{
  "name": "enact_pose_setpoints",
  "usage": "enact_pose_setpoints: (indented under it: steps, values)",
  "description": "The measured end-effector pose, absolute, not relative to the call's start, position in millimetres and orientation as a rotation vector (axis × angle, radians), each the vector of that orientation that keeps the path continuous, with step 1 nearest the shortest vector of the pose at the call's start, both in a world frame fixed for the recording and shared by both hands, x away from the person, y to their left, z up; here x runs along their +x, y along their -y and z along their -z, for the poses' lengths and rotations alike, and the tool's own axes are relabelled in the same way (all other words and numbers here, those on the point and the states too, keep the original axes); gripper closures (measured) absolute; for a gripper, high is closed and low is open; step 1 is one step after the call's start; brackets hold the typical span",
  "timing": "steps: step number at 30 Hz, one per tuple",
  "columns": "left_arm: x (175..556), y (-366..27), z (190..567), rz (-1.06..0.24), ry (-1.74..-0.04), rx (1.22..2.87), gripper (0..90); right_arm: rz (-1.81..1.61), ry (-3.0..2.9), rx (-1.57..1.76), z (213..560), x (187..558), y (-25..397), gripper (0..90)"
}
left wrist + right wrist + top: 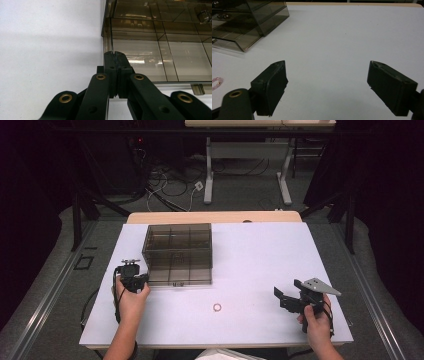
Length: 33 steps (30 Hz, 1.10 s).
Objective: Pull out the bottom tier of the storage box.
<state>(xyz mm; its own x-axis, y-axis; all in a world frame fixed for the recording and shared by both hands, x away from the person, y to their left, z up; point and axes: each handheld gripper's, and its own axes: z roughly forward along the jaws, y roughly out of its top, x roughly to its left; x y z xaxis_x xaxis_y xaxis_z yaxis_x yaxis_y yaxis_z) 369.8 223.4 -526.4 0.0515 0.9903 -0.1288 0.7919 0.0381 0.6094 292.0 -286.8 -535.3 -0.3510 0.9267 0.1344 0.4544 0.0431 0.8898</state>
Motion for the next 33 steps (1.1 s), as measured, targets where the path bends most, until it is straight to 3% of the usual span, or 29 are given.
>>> enact_pose_setpoints:
  steps: [33]
  values:
    - [365.6, -226.1, 528.9, -0.463, -1.781, 1.799, 89.3, -1.278, -1.843, 1.378, 535.1, 293.9, 286.8, 15.5]
